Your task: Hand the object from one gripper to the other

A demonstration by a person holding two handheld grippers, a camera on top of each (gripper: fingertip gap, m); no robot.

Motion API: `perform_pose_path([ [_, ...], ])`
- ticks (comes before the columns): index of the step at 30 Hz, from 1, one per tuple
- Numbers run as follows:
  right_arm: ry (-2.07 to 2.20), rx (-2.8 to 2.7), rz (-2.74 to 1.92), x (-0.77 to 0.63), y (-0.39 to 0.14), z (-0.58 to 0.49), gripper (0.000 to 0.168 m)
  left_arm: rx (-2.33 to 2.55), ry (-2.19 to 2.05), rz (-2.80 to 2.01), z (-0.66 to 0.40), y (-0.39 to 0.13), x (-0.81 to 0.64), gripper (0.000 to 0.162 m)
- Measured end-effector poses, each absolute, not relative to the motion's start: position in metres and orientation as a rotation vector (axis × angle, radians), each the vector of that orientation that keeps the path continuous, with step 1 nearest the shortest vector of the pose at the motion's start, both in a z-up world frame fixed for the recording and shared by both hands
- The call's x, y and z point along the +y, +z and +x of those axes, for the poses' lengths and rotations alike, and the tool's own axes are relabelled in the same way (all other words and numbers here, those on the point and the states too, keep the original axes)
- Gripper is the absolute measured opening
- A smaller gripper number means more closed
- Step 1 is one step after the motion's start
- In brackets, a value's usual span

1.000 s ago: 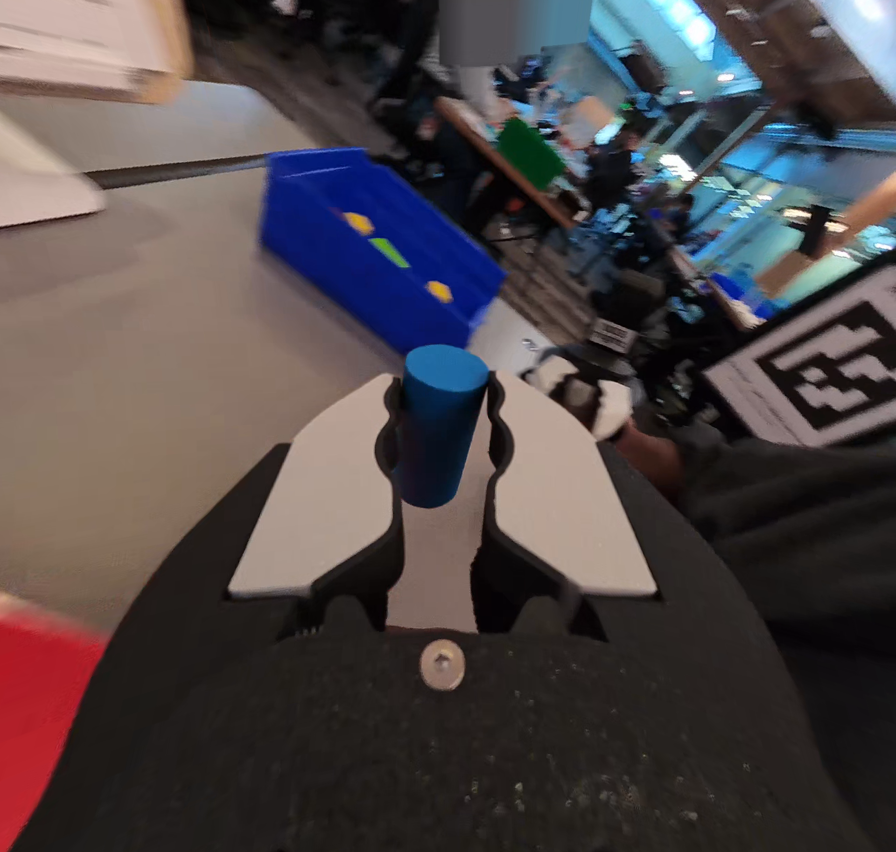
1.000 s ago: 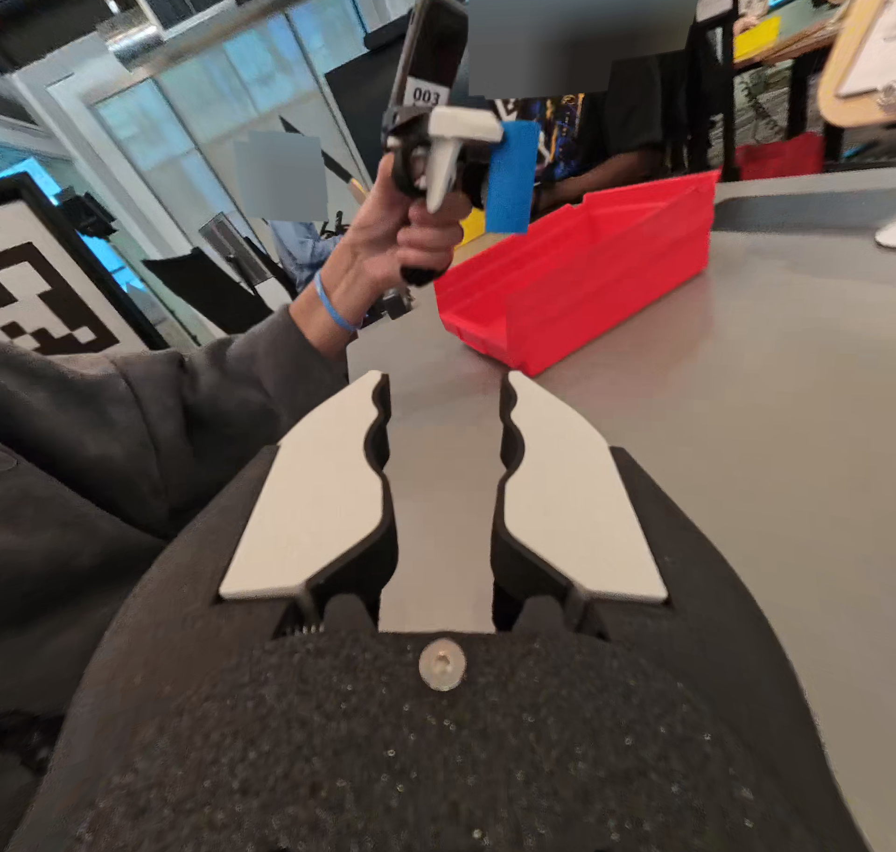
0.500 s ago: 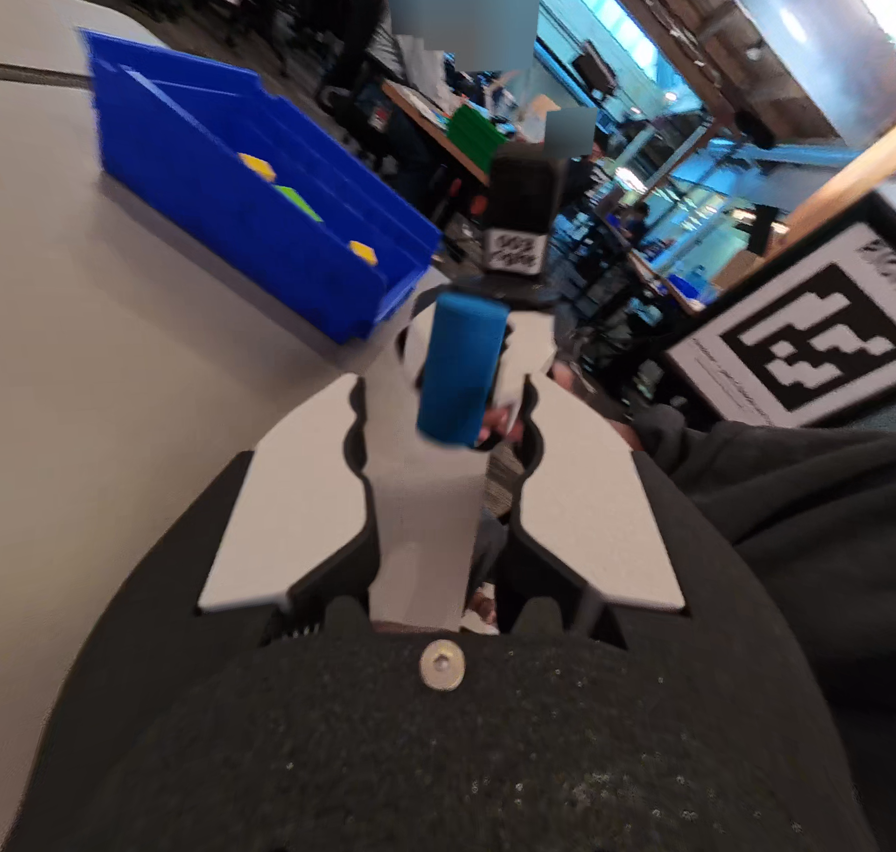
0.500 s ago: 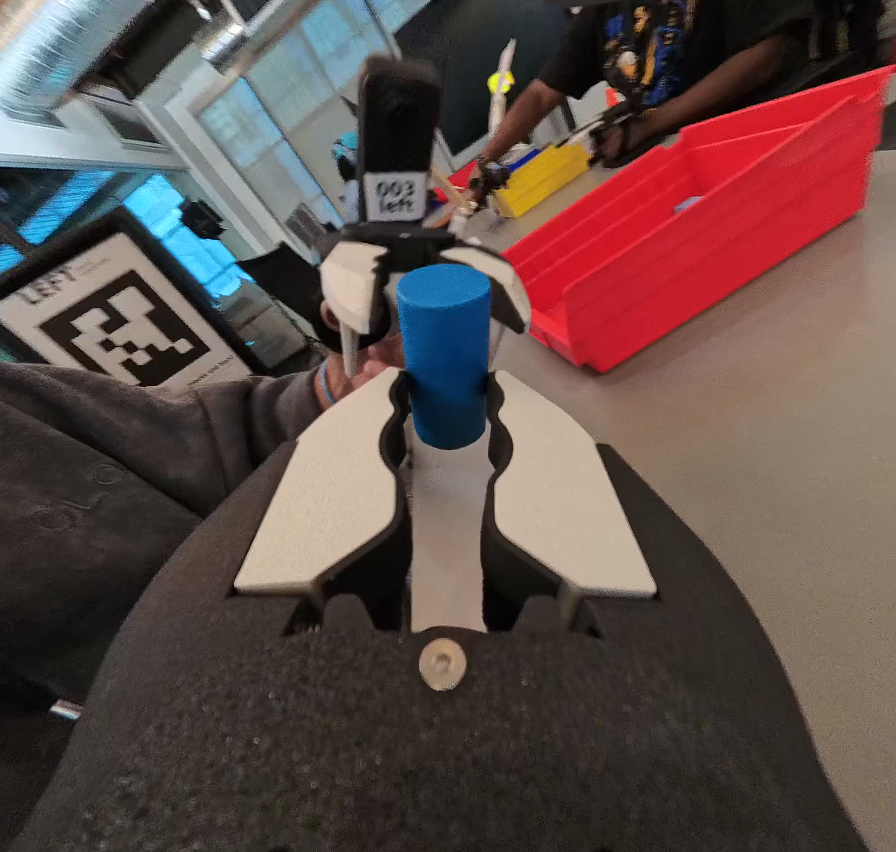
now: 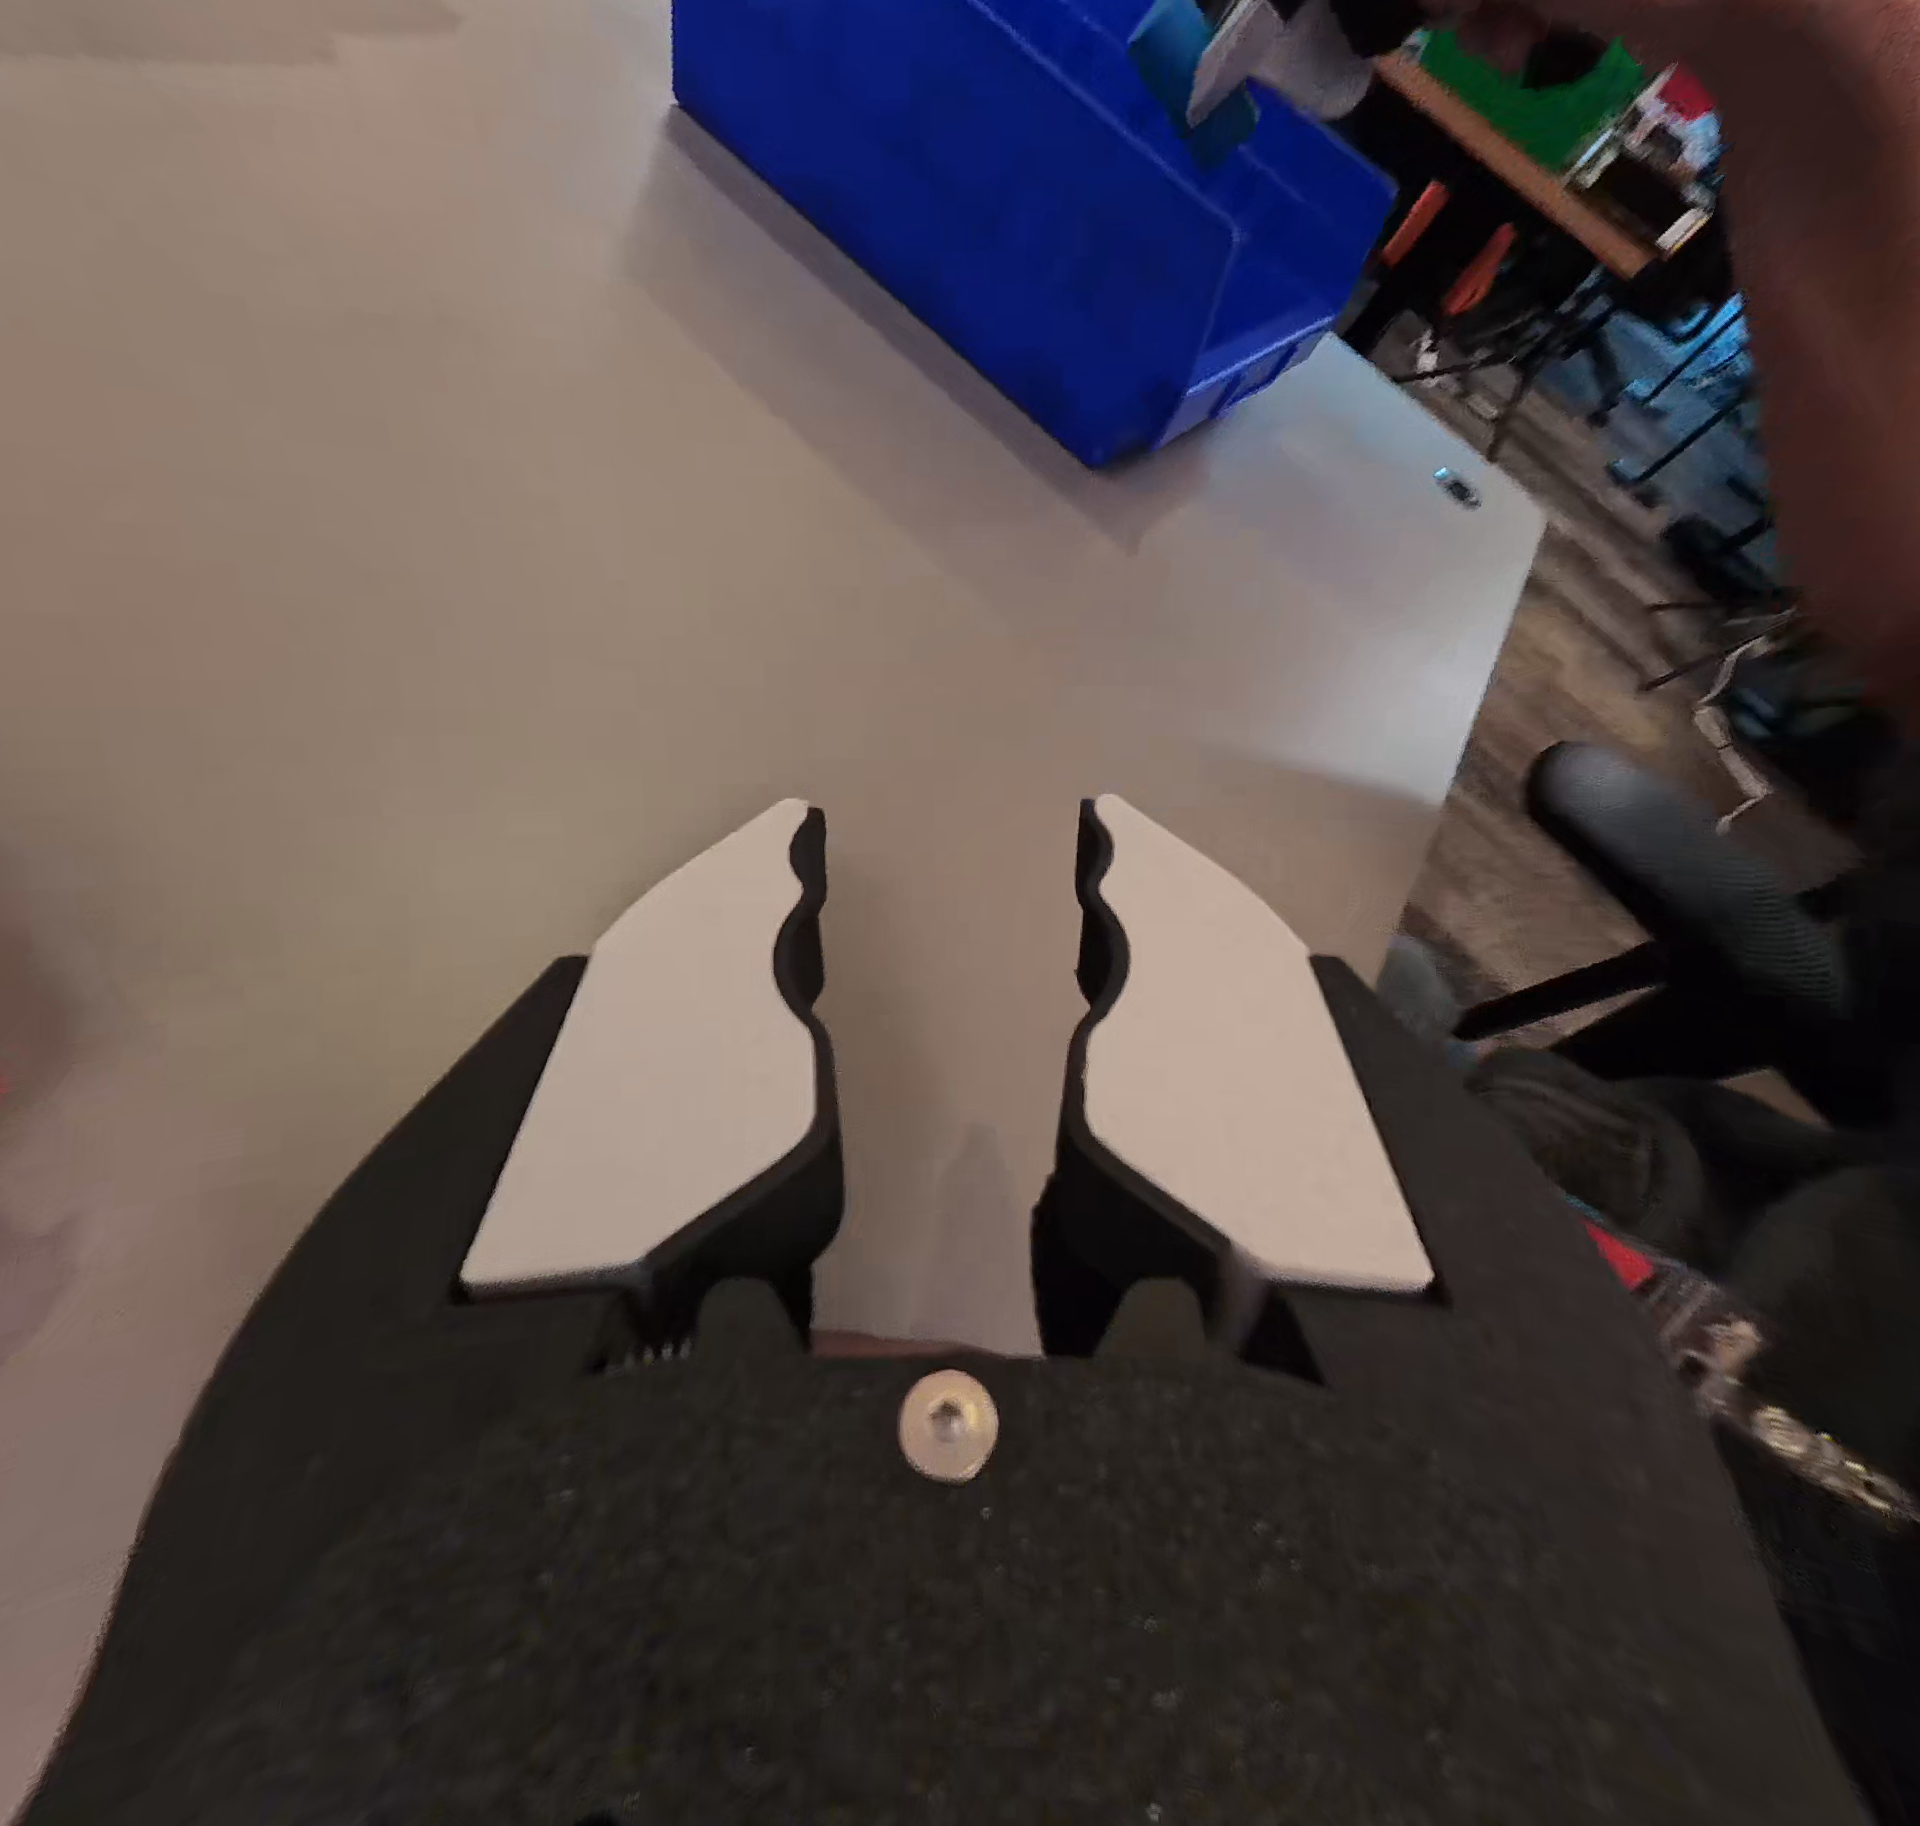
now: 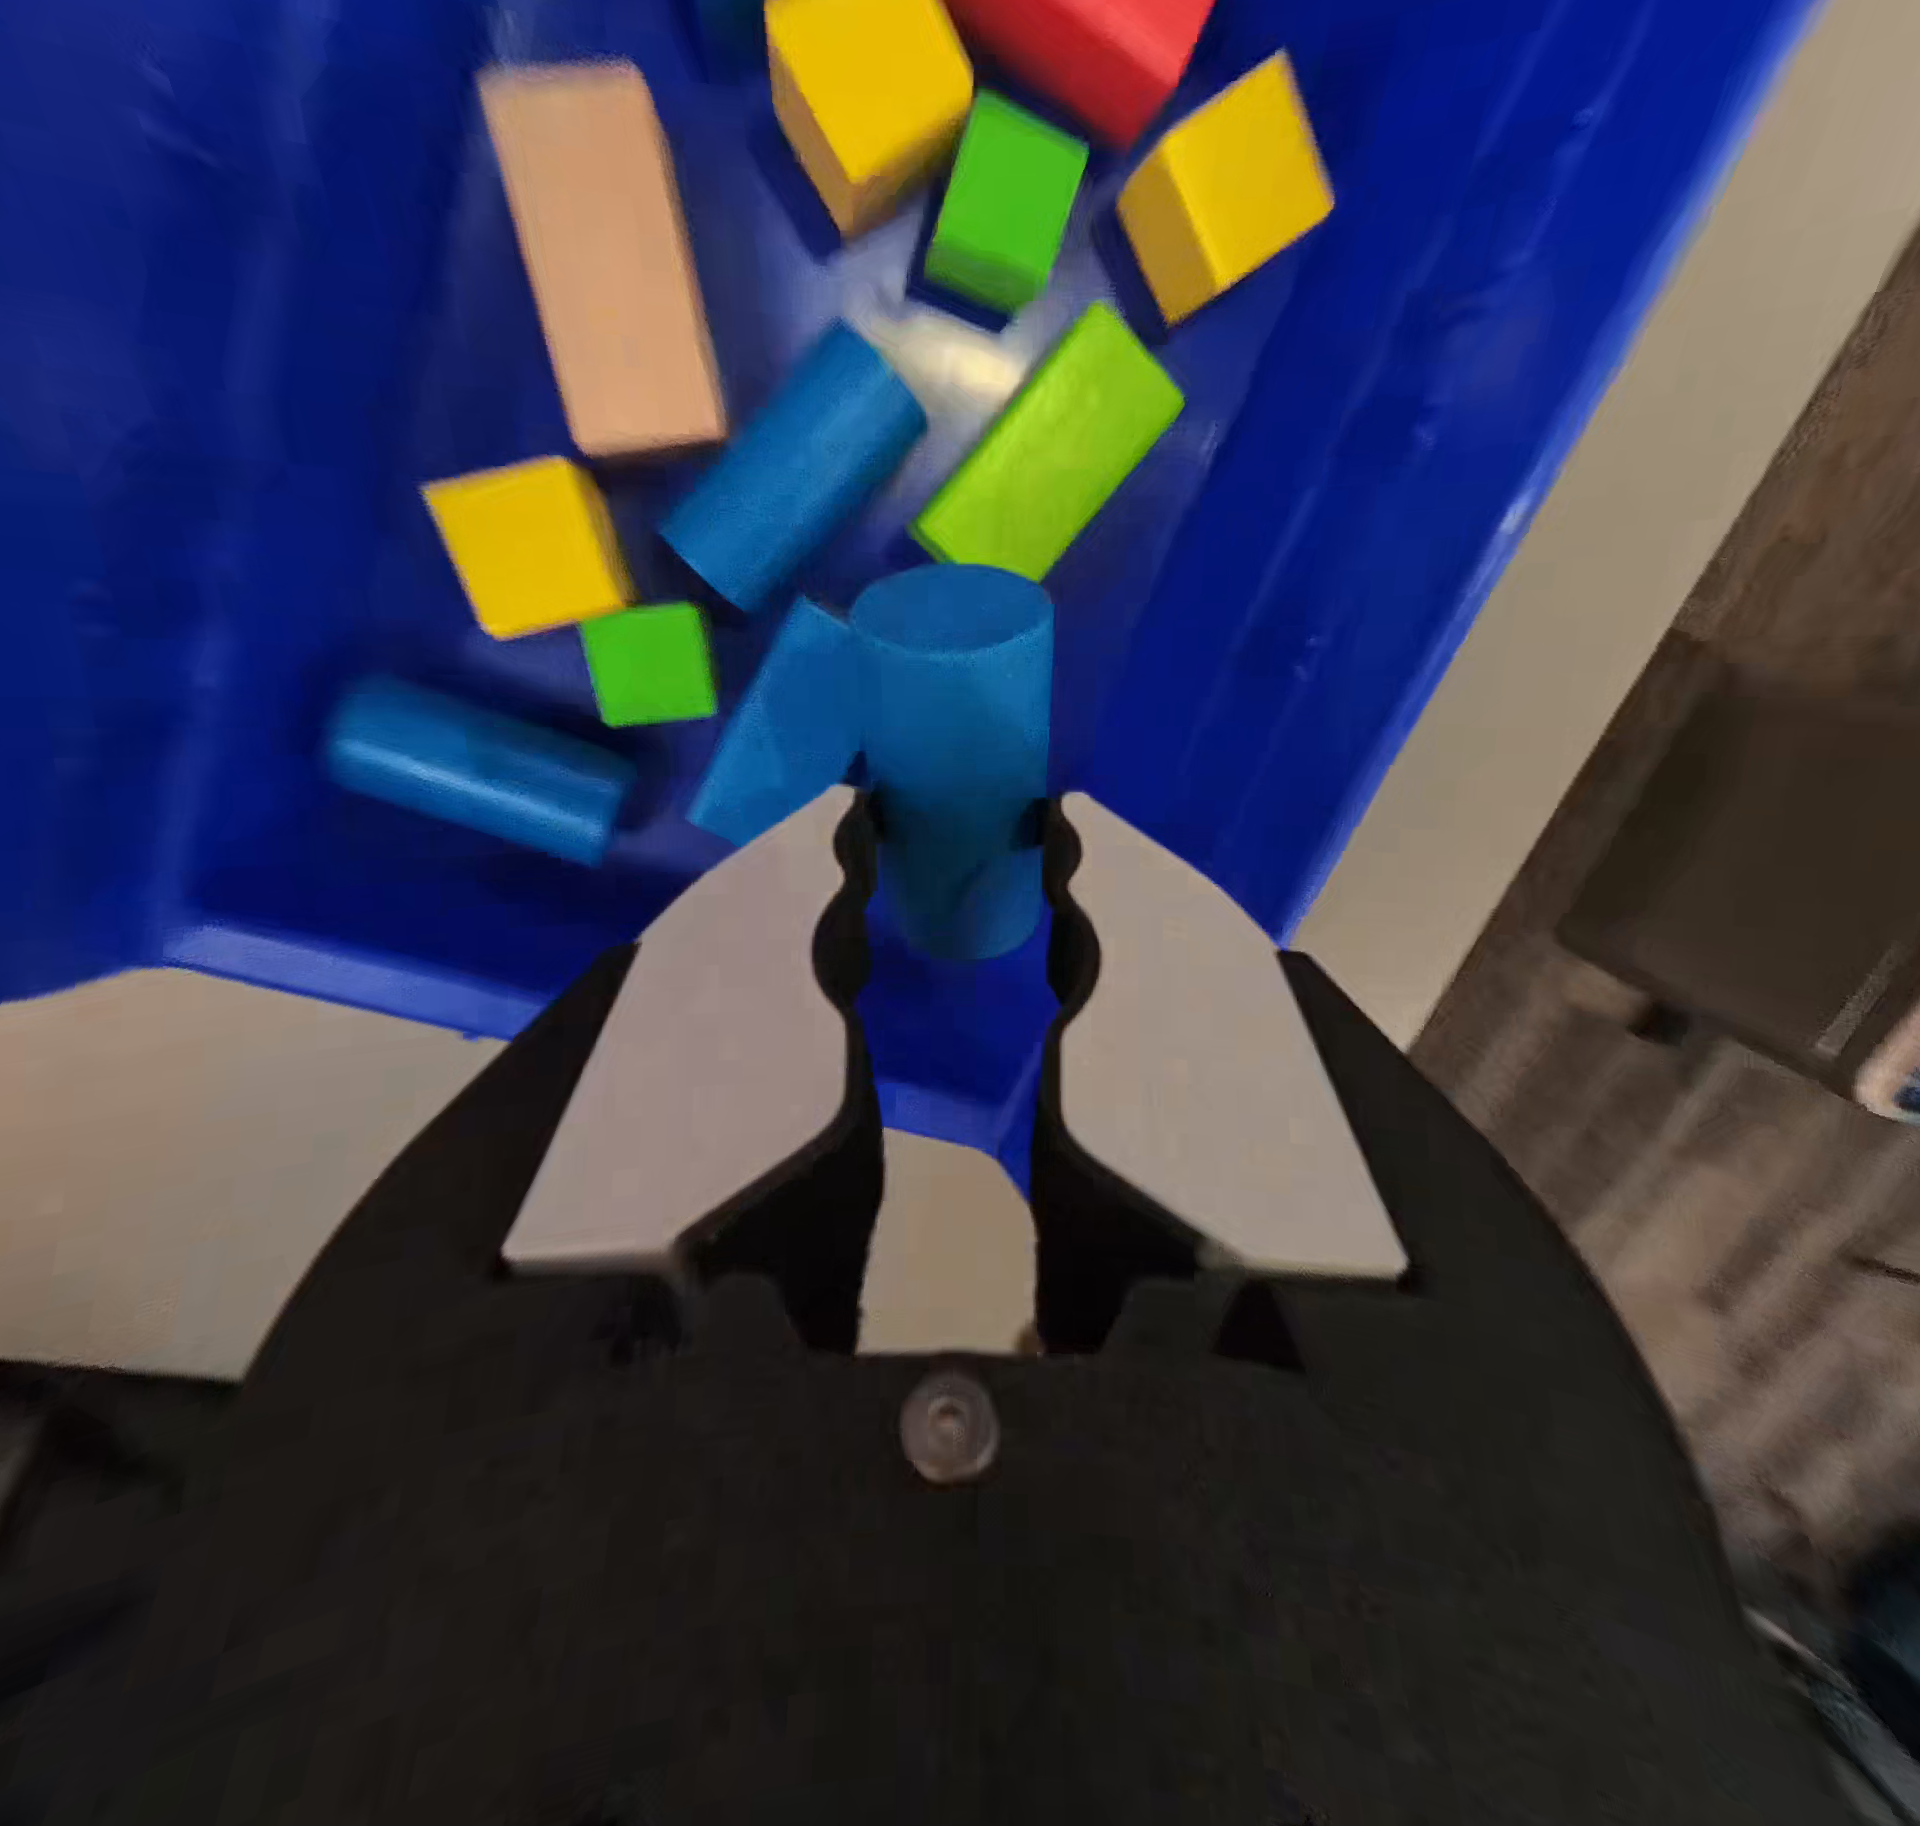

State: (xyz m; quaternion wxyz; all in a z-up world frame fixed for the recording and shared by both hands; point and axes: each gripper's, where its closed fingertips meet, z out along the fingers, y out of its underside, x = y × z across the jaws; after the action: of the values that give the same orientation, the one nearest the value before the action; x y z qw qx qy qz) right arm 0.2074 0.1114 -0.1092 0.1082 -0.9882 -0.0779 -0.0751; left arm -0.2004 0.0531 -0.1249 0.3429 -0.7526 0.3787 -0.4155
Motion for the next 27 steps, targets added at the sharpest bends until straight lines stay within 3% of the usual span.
perform_pose_path([
  [8,-0.551,-1.025,-3.137,0.115,-0.156,0.228,0.031,1.042,-0.980,-1.907,-0.201,-0.121,0.052,0.045],
  [16,-0.547,-1.198,-3.178,0.124,-0.183,0.235,0.031,1.063,-0.959,-1.906,-0.201,-0.123,0.052,0.046],
  [23,-0.483,-1.140,-3.183,0.122,-0.181,0.237,0.032,1.057,-0.948,-1.909,-0.204,-0.123,0.055,0.047],
  [25,-0.564,-1.020,-3.127,0.122,-0.162,0.236,0.048,1.043,-0.956,-1.904,-0.205,-0.121,0.056,0.048],
  [27,-0.631,-0.915,-2.978,0.118,-0.130,0.222,0.049,1.026,-0.937,-1.903,-0.208,-0.120,0.060,0.049],
])
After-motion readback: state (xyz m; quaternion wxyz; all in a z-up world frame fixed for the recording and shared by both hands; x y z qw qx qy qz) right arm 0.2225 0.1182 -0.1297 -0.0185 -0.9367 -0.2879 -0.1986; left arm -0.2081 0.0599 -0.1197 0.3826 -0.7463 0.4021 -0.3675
